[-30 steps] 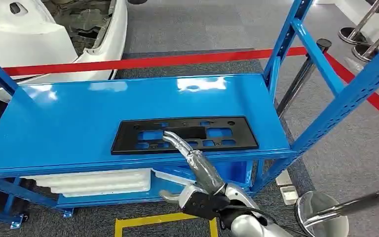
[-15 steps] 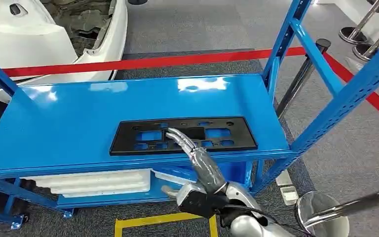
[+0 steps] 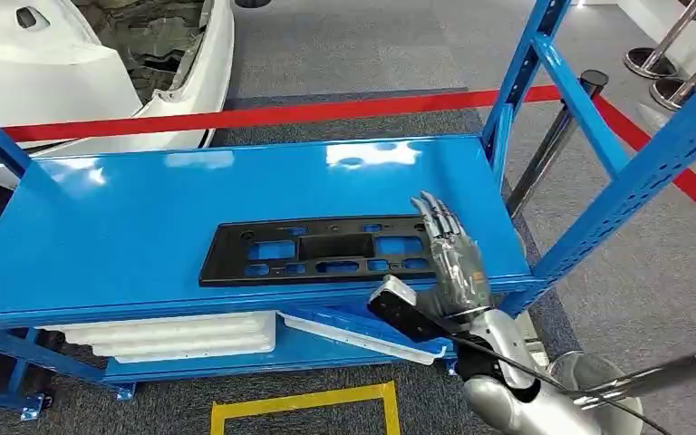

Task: Take the parts from the cabinet and place them on the table.

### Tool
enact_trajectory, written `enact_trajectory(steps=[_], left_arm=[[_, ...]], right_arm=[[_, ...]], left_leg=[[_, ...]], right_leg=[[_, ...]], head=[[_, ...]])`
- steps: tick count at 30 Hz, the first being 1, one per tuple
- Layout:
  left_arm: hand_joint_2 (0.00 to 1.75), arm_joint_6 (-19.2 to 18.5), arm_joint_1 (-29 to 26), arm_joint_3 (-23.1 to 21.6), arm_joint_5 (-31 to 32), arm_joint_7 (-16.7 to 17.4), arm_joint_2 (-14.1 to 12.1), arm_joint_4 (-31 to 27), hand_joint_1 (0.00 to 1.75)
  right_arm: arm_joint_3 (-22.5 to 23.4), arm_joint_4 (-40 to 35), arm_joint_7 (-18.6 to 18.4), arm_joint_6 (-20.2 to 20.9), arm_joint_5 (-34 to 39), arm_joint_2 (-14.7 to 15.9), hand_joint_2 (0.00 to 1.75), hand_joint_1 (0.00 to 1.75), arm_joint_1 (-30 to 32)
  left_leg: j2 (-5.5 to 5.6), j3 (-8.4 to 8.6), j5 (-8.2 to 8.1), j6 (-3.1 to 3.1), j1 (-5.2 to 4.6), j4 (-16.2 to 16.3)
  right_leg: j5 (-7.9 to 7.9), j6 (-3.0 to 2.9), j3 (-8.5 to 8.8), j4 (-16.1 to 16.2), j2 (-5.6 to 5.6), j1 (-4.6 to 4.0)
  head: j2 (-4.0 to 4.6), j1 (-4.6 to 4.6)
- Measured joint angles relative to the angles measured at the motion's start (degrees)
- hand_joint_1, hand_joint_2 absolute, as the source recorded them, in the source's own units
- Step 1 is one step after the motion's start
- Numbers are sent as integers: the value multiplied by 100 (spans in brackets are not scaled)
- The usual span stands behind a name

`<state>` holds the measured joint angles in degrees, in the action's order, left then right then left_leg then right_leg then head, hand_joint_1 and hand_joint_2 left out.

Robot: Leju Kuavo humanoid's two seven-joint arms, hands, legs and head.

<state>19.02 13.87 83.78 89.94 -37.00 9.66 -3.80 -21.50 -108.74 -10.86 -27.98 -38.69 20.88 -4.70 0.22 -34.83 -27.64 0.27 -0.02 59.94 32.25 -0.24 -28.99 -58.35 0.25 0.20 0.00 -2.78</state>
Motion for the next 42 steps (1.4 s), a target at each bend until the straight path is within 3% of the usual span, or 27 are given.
enact_trajectory(steps=[3,14,32,37,42], left_arm=[[0,0,13,0,0,2,0,0,0],[0,15,4,0,0,-31,2,4,0],[0,11,2,0,0,-31,0,11,0],[0,-18,0,0,0,-31,2,30,0],[0,-44,2,0,0,-28,2,44,0]], right_arm=[[107,0,7,123,-107,98,175,0,49],[122,81,4,1279,-67,218,175,0,-232],[72,505,4,2169,357,404,175,0,-675],[-57,713,11,2656,610,535,175,0,-868],[-217,899,22,2828,820,660,175,0,-1050]], left_leg=[[-1,4,0,0,-1,-6],[0,12,2,-3,-1,-16],[1,14,2,-3,-3,-19],[1,14,2,-3,-3,-20],[1,15,2,-3,-3,-20]], right_leg=[[0,0,1,0,1,0],[1,-1,8,0,0,-1],[2,1,11,0,-1,-2],[2,1,10,0,-1,-2],[2,1,10,0,-2,-2]], head=[[0,0],[0,0],[0,0],[0,2],[0,0]])
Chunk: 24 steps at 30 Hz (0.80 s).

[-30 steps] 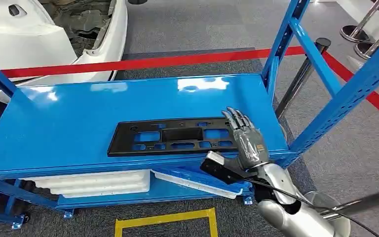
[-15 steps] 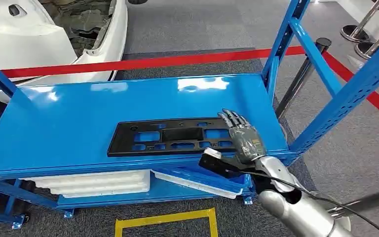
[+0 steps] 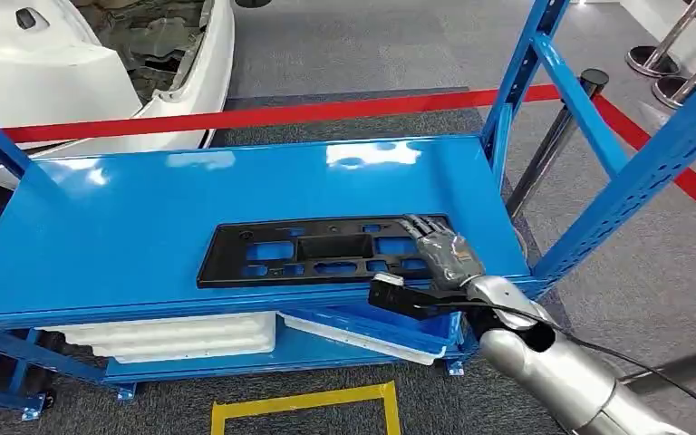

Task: Take the parts from the cabinet and place them on the table.

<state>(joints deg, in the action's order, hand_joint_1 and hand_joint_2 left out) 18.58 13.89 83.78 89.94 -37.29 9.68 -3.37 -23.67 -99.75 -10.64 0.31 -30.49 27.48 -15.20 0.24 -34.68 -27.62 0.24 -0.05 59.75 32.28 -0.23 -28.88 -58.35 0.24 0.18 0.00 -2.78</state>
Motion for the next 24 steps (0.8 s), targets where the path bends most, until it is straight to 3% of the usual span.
enact_trajectory(steps=[18,24], left_arm=[[0,0,-2,0,-26,0,-2,0,0],[0,66,-22,2,-133,-2,0,2,0]], right_arm=[[-205,242,100,37,135,76,175,0,-230],[-474,557,243,26,240,81,175,0,-551]], left_leg=[[0,1,0,0,0,-1],[0,2,0,0,0,-4]], right_leg=[[0,0,0,0,0,0],[0,0,0,0,0,0]], head=[[0,0],[0,0]])
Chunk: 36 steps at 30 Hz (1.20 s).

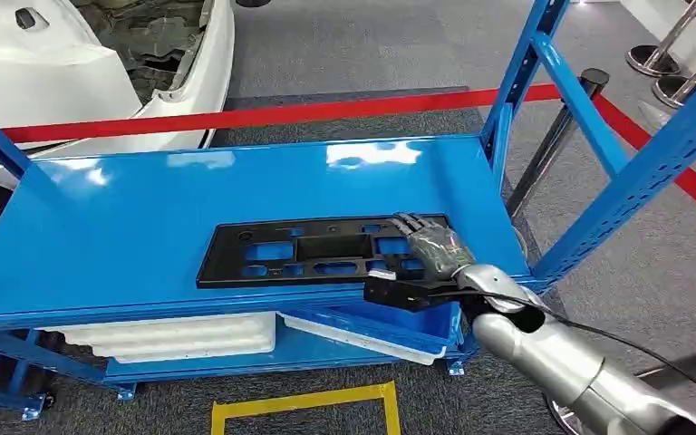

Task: Take the parts from the cabinet and place them on the table.

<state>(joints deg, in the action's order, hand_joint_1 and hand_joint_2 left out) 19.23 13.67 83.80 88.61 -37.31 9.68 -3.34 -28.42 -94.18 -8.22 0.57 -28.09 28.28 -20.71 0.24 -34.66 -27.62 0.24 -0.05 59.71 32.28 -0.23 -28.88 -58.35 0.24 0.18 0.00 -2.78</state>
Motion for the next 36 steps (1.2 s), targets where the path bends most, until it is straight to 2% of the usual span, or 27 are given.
enact_trajectory(steps=[9,27,33,36], left_arm=[[0,52,-25,0,7,0,-2,0,0],[0,101,-49,0,85,11,-2,44,0],[0,125,-50,0,83,15,-2,48,0],[0,166,-55,0,74,18,-2,48,0]], right_arm=[[-356,372,-88,-39,-175,4,175,0,-376],[-741,774,-328,-181,-369,63,175,0,-566],[-820,881,-343,-326,-439,63,175,0,-615],[-830,911,-343,-529,-525,63,175,0,-617]], left_leg=[[0,1,0,0,0,0],[0,6,0,-1,0,-1],[0,7,1,-1,0,-1],[0,7,1,-1,0,-1]], right_leg=[[0,0,1,0,0,0],[0,1,2,0,1,0],[0,1,5,0,0,0],[0,1,5,0,0,0]], head=[[0,0],[0,0],[0,0],[0,2]])
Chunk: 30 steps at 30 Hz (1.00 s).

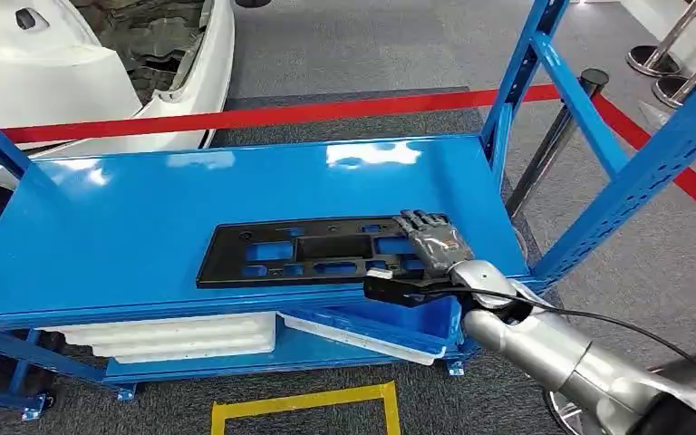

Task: Take the parts from the cabinet and place them on the table.

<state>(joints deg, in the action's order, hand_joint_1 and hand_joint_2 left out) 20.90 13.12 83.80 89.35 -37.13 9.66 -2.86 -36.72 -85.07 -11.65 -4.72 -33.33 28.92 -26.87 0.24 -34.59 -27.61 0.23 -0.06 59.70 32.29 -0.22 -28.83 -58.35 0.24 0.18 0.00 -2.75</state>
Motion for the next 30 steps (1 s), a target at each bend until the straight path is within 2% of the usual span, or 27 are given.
enact_trajectory(steps=[14,25,26,27,28,29,30], left_arm=[[0,37,-18,0,2,7,0,2,0],[0,37,-16,0,26,9,0,2,0],[0,39,-17,0,37,11,0,2,0],[0,44,-17,0,50,11,0,2,0],[0,52,-17,0,57,15,0,2,0],[0,55,-17,0,57,17,0,2,0],[0,55,-17,0,57,17,0,2,0]], right_arm=[[-24,107,-68,-470,-260,0,175,0,-10],[-37,315,28,-590,-328,0,175,0,2],[-37,343,50,-629,-326,0,175,9,4],[-37,367,70,-662,-321,-2,175,10,8],[-37,391,90,-697,-308,-4,175,28,13],[-37,413,107,-721,-288,-9,175,72,19],[-37,437,131,-747,-273,-13,175,157,26]], left_leg=[[0,1,0,0,0,0],[0,1,0,0,0,0],[0,2,0,0,0,0],[0,2,0,0,0,0],[0,3,0,0,1,0],[0,3,0,0,1,0],[0,4,0,0,1,0]], right_leg=[[0,0,0,0,0,0],[0,0,0,0,0,0],[0,0,0,0,0,0],[0,0,1,0,0,0],[0,0,1,0,0,0],[0,0,2,0,0,0],[0,0,2,0,0,0]], head=[[0,-2],[0,-2],[0,-2],[0,-2],[0,-2],[0,-2],[0,0]])
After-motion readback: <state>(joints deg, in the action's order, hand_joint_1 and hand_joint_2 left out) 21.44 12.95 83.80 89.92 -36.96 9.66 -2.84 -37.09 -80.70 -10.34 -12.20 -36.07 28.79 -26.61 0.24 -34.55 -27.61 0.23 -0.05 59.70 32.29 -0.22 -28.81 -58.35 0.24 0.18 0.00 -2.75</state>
